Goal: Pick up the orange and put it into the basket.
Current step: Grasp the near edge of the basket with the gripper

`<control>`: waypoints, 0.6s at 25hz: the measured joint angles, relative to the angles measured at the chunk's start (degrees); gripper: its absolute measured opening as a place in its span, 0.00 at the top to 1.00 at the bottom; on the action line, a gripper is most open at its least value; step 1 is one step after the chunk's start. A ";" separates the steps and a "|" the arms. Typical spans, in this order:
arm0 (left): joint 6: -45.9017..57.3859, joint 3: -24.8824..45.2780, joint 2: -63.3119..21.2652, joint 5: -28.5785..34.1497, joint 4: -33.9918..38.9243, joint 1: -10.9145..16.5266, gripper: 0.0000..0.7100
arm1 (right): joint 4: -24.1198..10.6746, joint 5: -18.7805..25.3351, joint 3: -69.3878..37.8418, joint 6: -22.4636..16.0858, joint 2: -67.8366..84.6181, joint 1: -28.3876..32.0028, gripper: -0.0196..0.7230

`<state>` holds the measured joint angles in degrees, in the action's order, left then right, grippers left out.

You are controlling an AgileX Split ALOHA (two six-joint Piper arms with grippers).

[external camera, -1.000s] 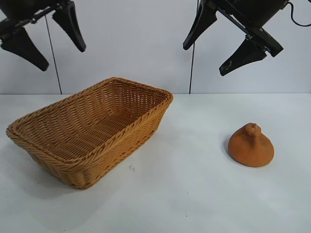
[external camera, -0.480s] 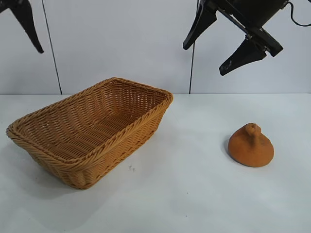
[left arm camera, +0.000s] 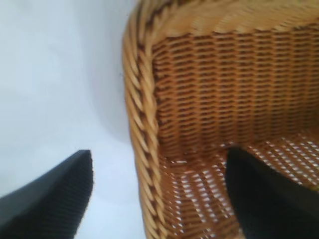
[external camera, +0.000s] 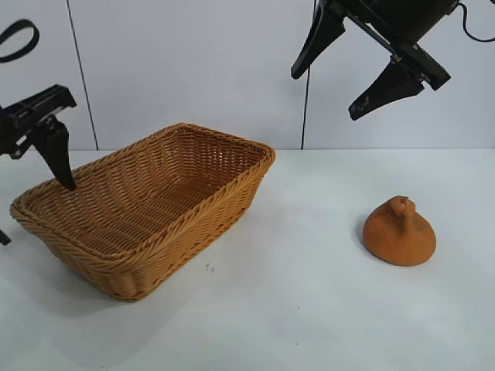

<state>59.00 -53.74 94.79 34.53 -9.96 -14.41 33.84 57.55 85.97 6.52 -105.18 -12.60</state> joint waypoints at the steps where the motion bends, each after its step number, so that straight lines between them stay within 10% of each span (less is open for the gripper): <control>1: 0.00 0.12 0.97 -0.81 0.06 0.00 0.26 | 0.00 0.00 0.00 0.00 0.00 0.00 0.21; 12: 0.14 0.12 11.81 -12.19 0.24 0.00 0.26 | 0.00 0.05 0.00 0.05 0.00 0.00 0.21; 15: 0.20 0.24 12.65 -12.61 0.24 0.00 0.39 | 0.00 0.05 0.00 0.05 0.00 0.00 0.21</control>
<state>59.19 -53.50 107.44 21.92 -9.71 -14.41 33.84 57.61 85.97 6.57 -105.18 -12.60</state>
